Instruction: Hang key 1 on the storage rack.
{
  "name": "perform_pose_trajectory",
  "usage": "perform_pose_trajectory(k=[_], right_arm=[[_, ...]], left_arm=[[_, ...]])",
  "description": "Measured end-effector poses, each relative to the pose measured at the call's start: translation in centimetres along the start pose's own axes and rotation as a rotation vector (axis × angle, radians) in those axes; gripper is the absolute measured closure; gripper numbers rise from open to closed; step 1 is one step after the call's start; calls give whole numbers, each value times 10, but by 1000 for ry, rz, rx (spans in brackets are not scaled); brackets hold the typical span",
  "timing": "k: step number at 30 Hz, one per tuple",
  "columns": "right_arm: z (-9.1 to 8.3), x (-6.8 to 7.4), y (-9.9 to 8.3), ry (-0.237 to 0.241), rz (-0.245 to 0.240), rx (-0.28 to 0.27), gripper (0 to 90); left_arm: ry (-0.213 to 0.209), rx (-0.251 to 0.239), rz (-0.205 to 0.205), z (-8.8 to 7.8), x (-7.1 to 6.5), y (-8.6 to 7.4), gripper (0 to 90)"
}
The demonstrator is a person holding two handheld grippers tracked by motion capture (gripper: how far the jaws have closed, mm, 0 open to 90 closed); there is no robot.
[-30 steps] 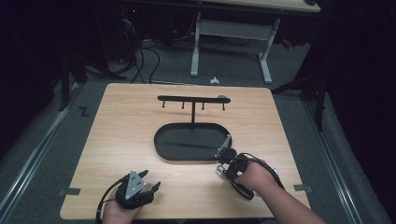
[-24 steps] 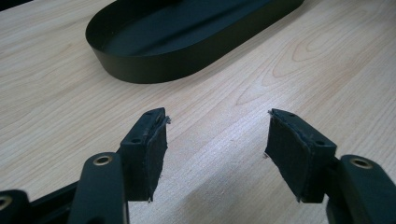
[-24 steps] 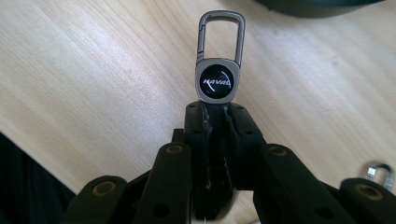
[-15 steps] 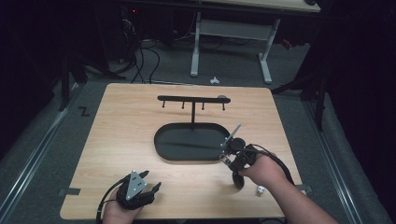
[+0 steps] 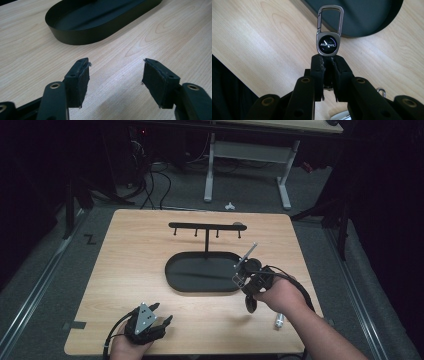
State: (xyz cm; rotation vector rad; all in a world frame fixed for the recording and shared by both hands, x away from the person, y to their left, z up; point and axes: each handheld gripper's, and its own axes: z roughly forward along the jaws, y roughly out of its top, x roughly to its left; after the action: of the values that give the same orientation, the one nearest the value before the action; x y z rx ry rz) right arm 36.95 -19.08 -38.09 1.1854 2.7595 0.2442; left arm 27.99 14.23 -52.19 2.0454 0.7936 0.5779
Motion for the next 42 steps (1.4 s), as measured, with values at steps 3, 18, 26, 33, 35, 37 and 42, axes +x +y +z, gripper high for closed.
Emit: perform_pose_trajectory(k=[3,18,26,33,35,37,42], right_arm=[[-2,0,5,-1,-4,-6,803],[-17,-1,49,-11,-8,-47,803],[-25,-7,66,-27,16,-66,803],[-32,-14,77,-37,18,-96,803],[-34,-16,80,-39,29,-102,803],[-36,-18,85,-41,33,-110,803],[-39,-20,90,-40,61,-120,803]], left_arm=[[-1,-1,0,0,0,0,385],[-8,0,0,-1,1,0,385],[-7,1,2,0,1,0,384],[-8,3,5,0,1,0,385],[-8,3,4,-1,1,0,385],[-8,2,3,-1,1,0,385],[-9,1,0,-1,2,-1,385]])
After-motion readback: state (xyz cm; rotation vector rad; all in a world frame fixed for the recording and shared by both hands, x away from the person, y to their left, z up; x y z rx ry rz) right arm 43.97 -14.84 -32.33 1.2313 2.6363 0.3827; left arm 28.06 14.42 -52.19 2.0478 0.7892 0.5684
